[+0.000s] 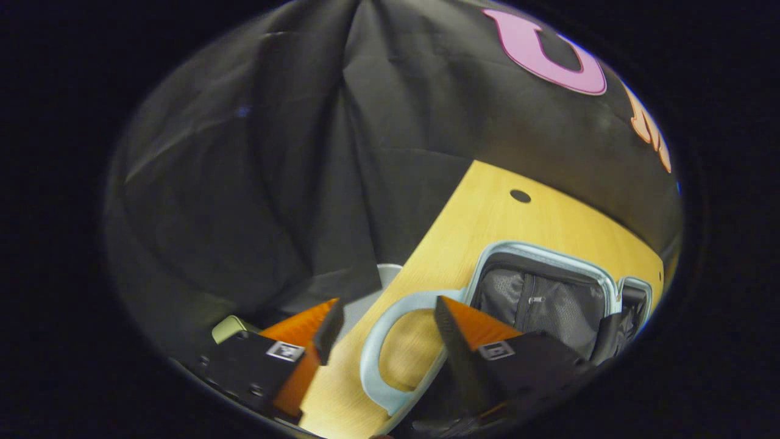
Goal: First open the suitcase, pack the skin care products into it, and then close the suitcase.
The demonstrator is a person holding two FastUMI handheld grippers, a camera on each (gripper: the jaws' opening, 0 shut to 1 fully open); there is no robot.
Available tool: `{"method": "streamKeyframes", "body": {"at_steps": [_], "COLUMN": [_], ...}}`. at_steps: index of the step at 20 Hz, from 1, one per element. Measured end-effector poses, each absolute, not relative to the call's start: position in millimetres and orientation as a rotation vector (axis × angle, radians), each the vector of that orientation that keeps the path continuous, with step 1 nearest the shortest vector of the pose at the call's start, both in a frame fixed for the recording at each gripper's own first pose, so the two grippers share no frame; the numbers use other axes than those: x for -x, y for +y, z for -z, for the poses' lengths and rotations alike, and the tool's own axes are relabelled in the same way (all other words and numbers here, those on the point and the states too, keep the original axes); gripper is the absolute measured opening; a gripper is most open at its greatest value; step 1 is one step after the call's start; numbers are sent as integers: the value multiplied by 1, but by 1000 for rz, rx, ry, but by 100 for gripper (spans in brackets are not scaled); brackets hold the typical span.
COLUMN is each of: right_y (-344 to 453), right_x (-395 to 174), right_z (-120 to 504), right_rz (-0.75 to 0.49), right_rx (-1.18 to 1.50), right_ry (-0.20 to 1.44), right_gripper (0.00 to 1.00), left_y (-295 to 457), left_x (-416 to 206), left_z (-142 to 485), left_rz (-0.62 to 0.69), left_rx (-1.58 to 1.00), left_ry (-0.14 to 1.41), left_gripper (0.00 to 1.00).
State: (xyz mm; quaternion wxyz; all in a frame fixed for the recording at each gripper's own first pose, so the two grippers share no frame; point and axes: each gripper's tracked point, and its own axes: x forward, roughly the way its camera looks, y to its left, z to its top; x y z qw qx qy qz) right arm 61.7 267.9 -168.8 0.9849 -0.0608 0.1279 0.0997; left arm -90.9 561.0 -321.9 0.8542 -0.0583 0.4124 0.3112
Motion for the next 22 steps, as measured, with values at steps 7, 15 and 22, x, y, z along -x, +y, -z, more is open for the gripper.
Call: {"method": "streamKeyframes", "body": {"at_steps": [7,15,22], "right_y": [225,167,101], "right_x": [-59,-57,-56], "right_z": [143,111,109], "right_rz": [-228,-242,-197], "right_rx": [85,18,4], "right_ry": [199,145,154], "right_gripper": [99,99,99], "left_y": [507,364,230], "left_x": [52,47,14], "left_z": [182,64,44], "left_rz": [-705,-535,-327], "left_rx": [-4,-56,-64], "left_ry": [498,302,246], "left_gripper": [95,95,94]}}
